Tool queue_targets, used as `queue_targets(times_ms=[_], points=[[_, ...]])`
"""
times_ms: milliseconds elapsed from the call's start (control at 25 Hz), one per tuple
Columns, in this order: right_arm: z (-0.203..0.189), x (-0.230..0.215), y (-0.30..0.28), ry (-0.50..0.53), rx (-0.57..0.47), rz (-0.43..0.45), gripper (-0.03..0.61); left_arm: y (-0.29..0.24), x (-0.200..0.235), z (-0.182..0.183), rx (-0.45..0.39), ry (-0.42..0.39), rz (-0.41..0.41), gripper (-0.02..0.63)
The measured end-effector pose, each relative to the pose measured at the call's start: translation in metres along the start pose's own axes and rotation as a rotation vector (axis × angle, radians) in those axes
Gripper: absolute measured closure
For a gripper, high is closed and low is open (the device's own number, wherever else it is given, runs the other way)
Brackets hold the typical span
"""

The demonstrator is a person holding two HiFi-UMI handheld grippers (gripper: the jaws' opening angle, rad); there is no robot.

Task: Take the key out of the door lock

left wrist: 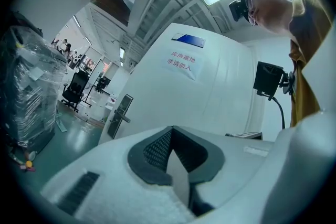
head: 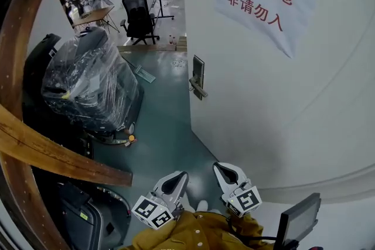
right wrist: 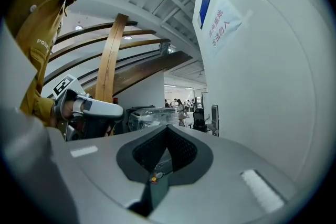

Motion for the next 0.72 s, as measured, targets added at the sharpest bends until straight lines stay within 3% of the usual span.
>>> queue_targets(times_ms=[160,440,720], points=[[0.006,-0.024,-0.051,0.02,-0.042,-0.03,0.572,-0.029,0.049,0.02,0.0,0.016,-0.032,0.614],[0.016,-0.043,-0.153,0.029,-0.028,-0.06,0.572,-0.059,0.14,0.069,0.018,0.029,-0.073,0.614],[0.026,-0.058,-0.215,0.044,0.0,-0.123,0.572,-0.08,0.209,0.095,0.03,0.091,-0.076,0.614]])
Point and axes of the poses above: the fingertips, and each gripper's own axes: y backward along the fingers, x to its left, z out of its top, the point moved 5 cm from there along y, backward along the fingers, and after that the axes turned 4 degrees about -z, right-handed, at the moved point
